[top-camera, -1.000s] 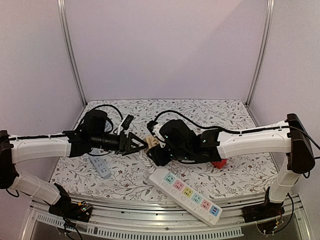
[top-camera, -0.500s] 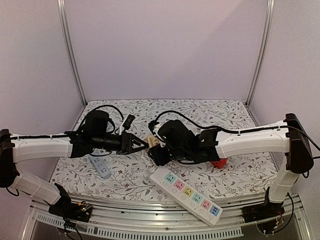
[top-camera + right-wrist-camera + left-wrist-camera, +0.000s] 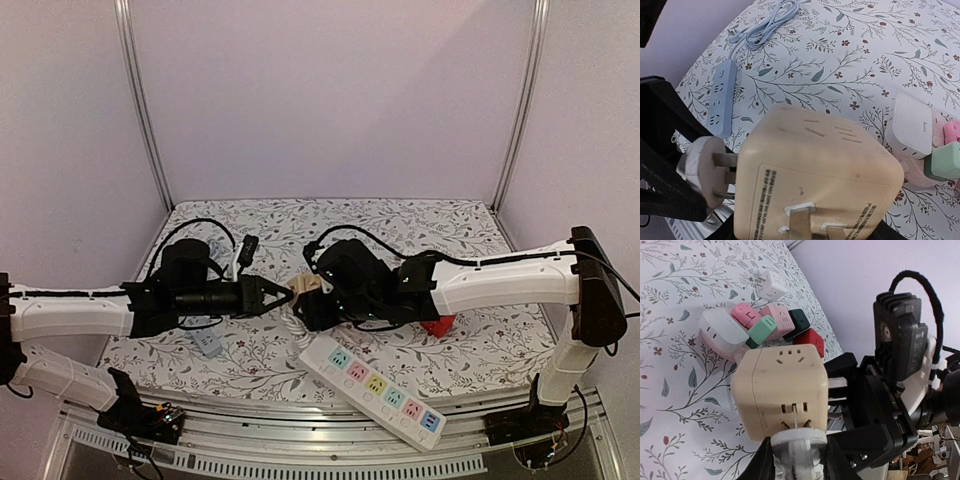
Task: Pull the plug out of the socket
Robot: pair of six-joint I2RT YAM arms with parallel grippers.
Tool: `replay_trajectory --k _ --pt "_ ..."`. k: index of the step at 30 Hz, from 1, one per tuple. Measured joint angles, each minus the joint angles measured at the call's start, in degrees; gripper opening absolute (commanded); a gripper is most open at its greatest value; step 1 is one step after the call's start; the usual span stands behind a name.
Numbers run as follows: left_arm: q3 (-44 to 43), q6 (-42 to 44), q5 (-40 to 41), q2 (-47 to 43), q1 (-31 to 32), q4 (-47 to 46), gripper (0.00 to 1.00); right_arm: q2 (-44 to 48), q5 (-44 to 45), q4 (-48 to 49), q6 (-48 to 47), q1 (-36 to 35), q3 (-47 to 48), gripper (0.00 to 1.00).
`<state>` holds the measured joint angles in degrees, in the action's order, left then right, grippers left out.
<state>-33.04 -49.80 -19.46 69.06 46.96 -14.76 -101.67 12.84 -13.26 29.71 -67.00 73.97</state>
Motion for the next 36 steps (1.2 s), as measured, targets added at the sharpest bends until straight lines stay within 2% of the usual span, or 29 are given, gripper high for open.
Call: replay_trajectory --k 6,14,19,24,31,36 --pt "2.0 -1.5 1.1 -4.9 1.0 4.0 0.0 0.0 0.2 2.3 -1.2 1.1 0.1 0.0" --pt "-0.7 -2.2 -2.6 -3.8 0.2 8.0 0.0 3.5 -0.2 5.4 -10.9 -0.5 -2.9 0.01" --pt "-3.3 -2.2 -4.9 -1.7 -0.8 8.3 0.0 4.5 3.1 5.6 -12.8 -0.4 -3.2 0.01" --pt "-4.6 -0.4 -6.8 0.9 -1.4 7.4 0.0 4.5 5.6 4.0 -9.8 0.4 -3.1 0.01" --pt "-4.7 2.6 -8.7 1.1 -1.4 5.9 0.0 4.5 6.5 2.7 -0.1 5.0 -3.1 0.01" --pt "-4.7 3.1 -9.0 2.0 -1.4 4.9 0.0 4.5 7.1 2.3 2.2 6.7 -3.1 0.01"
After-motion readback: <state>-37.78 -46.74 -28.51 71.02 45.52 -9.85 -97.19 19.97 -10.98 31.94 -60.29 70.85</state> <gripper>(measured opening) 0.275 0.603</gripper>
